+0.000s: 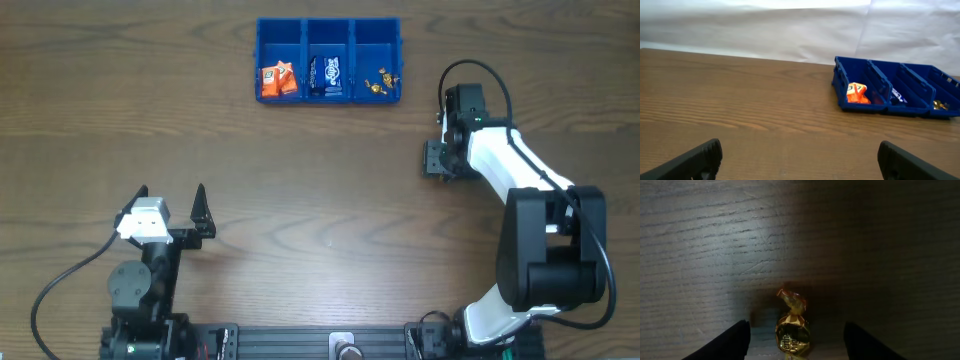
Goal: Sort Candies Into Trays
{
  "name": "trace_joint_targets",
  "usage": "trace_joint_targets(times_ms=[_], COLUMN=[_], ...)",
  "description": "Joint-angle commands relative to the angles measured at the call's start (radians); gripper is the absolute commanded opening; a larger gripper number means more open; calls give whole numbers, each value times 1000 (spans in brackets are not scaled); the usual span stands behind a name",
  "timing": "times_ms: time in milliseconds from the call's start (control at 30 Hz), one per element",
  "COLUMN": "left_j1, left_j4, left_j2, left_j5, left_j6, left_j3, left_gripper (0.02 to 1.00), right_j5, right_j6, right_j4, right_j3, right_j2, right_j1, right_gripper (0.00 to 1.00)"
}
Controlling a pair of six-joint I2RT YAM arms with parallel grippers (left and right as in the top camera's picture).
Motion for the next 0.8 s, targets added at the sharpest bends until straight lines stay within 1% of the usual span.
trace_joint_targets(times_ms=[33,100,200,333,367,400,600,700,800], left_j1=[4,4,4,4,4,4,4,4,4], left_j4=[-24,-24,-24,-24,-24,-24,-24,-24,-24], left_j2=[-6,-6,-6,-6,-6,-6,-6,-6,-6], left_j5=[8,8,8,8,8,8,8,8,8], left_j6=[14,14,14,14,14,14,14,14,14], left_j3=[-26,-26,-26,-26,-26,-26,-26,-26,-26], left_gripper=[998,998,998,998,998,998,998,998,998], right_j5=[10,18,18,18,18,18,16,-10,-25], right_j6=[-10,-10,-10,-10,-10,-10,-6,-6,-5], right_j4=[2,2,2,2,3,5,6,6,-2], right_j3=[-2,-2,-2,-2,-2,-2,-2,-2,0], right_j2=[26,28,28,28,28,29,30,29,-29], right_j1=[3,3,3,3,3,3,3,5,36], right_gripper=[612,586,503,369,314,292,215,185,167])
